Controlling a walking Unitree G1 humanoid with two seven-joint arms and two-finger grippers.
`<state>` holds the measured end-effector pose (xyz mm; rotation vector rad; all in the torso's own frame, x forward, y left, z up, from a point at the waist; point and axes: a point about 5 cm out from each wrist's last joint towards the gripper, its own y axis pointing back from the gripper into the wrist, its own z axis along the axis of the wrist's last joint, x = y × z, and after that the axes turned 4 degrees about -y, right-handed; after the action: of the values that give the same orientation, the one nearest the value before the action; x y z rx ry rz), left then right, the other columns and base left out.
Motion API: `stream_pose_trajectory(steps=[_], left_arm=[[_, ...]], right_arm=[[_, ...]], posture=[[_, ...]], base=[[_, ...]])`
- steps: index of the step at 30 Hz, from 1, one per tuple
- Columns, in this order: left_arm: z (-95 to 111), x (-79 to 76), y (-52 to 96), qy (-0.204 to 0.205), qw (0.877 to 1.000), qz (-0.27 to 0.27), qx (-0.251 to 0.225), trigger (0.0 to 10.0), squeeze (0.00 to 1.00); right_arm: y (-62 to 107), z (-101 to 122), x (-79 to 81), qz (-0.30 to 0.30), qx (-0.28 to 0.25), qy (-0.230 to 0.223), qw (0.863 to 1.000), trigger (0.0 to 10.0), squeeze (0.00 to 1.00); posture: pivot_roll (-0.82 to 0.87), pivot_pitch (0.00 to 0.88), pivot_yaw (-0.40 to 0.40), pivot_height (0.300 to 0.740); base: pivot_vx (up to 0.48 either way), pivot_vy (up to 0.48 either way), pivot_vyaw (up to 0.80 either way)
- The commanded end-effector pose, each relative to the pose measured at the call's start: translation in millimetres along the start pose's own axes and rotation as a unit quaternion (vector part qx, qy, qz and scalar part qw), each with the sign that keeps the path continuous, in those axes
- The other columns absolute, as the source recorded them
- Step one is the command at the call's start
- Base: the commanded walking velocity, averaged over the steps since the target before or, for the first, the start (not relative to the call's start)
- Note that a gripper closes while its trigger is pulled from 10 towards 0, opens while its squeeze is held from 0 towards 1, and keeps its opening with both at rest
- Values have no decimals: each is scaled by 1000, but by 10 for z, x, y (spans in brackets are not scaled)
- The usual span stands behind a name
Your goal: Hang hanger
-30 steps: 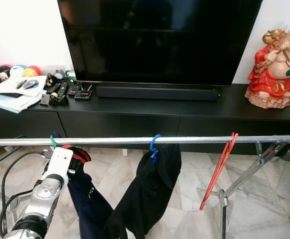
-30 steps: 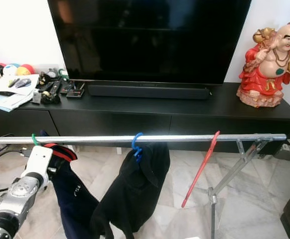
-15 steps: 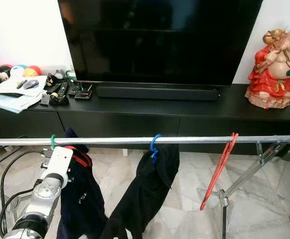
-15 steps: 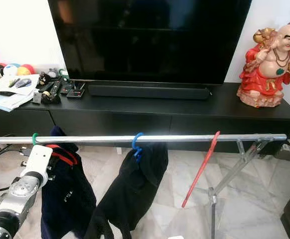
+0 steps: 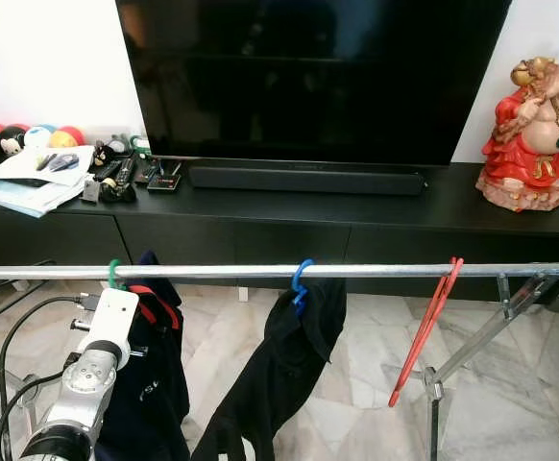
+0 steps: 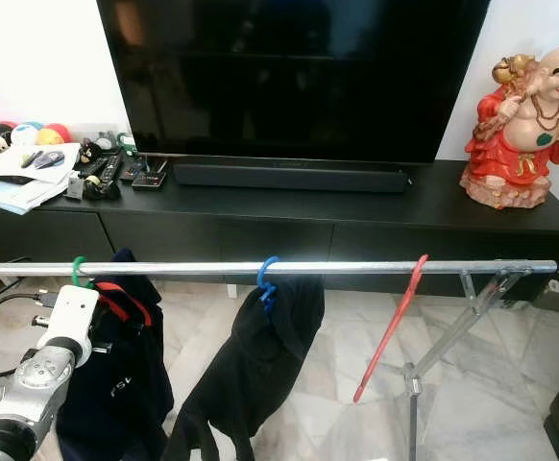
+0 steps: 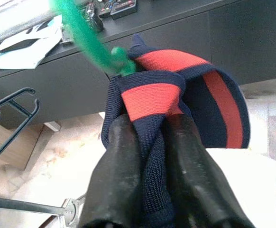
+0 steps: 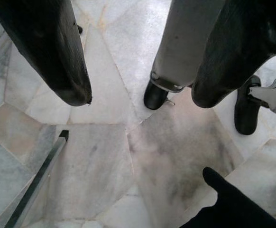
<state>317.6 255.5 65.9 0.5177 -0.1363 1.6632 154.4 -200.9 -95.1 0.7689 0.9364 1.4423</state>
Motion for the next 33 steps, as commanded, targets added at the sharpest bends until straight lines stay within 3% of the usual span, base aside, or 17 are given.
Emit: stream_pose_trajectory(steps=[1, 13, 18, 22, 30, 31, 32, 33], left_arm=[[-47, -44, 26, 3, 1000, -8, 7, 0, 0], [-7, -63, 61, 21, 1000, -12, -20, 0, 0], [78, -32, 70, 62, 997, 16, -49, 0, 0], [164, -3, 106, 70, 994, 25, -80, 0, 0], [210, 62, 320, 59, 989, 30, -132, 0, 0], [206, 66, 376, 53, 989, 28, -137, 0, 0], [206, 66, 376, 53, 989, 28, -137, 0, 0], [195, 38, 469, 53, 988, 21, -140, 0, 0]], right_arm=[[-5, -7, 62, 6, -3, -4, 1000, 10000, 0], [-52, 196, 403, 25, -17, -1, 1000, 10000, 0], [-60, 309, 648, 36, -24, 1, 999, 10000, 0], [-59, 333, 713, 38, -25, 2, 999, 10000, 0], [-64, 404, 675, 35, -31, 3, 999, 10000, 0], [-56, 362, 787, 40, -30, 5, 999, 10000, 0], [-56, 362, 787, 40, -30, 5, 999, 10000, 0], [-37, 307, 957, 46, -27, 7, 999, 10000, 0]], posture=[[123, 0, 4, 740], [127, 0, 5, 740], [124, 0, 2, 740], [125, 0, 1, 740], [131, 0, -2, 740], [132, 0, -1, 740], [132, 0, -1, 740], [134, 0, -1, 740]], base=[[0, 0, 0], [0, 0, 0], [0, 0, 0], [0, 0, 0], [0, 0, 0], [0, 0, 0], [0, 0, 0], [0, 0, 0]])
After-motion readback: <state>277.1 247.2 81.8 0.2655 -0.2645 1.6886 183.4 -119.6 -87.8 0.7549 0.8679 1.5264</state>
